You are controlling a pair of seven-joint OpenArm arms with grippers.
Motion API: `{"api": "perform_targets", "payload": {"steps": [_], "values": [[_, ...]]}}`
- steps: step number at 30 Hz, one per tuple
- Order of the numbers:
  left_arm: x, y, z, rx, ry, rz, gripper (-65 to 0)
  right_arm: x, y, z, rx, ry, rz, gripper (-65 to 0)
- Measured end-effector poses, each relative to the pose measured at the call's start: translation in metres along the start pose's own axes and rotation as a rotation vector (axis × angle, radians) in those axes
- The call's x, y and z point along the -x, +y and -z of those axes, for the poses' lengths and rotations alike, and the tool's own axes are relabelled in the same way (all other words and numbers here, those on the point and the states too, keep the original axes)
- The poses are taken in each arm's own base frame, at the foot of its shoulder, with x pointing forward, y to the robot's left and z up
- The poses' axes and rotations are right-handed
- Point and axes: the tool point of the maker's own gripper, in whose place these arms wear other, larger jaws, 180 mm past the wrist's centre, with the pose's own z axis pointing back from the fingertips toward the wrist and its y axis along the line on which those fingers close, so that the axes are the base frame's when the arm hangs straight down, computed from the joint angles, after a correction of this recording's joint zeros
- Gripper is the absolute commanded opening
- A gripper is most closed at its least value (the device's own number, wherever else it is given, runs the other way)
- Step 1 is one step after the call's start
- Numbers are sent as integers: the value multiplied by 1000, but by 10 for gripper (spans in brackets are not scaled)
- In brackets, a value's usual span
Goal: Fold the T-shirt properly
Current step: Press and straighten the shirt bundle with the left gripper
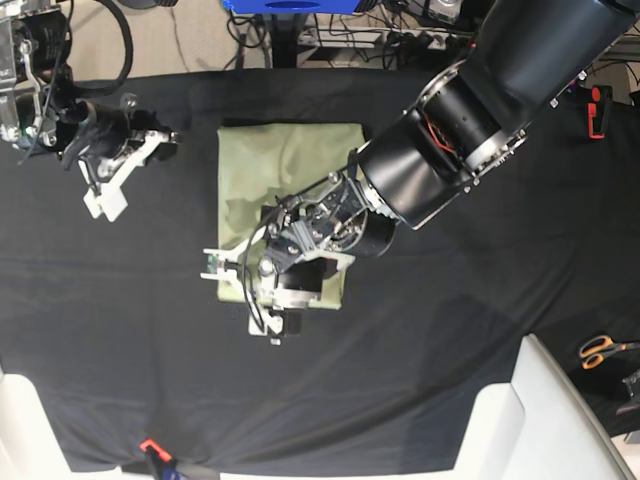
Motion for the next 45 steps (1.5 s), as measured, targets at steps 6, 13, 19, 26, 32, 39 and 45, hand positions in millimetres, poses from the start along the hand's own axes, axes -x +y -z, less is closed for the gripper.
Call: {"api": "perform_targets", "payload": {"steps": [6, 13, 19, 26, 32, 39, 45], "values": [[3, 45, -14, -80, 8, 10, -66, 1, 0, 0, 0, 4, 0, -648], [2, 58, -18, -101, 5, 12, -67, 1, 0, 0, 0, 6, 0, -648], [1, 47, -14, -79, 1, 4, -69, 1, 0, 0, 0, 6, 0, -648], [10, 54, -16, -93, 16, 7, -69, 3, 3, 2, -5, 7, 5, -648], [13, 63, -17, -104, -18, 2, -69, 11, 5, 4, -12, 23, 14, -648], [36, 44, 2, -37, -27, -25, -69, 9, 9, 5, -22, 14, 21, -648], [24, 42, 3, -8, -129, -113, -69, 10, 19, 9, -48, 12, 36, -648]]}}
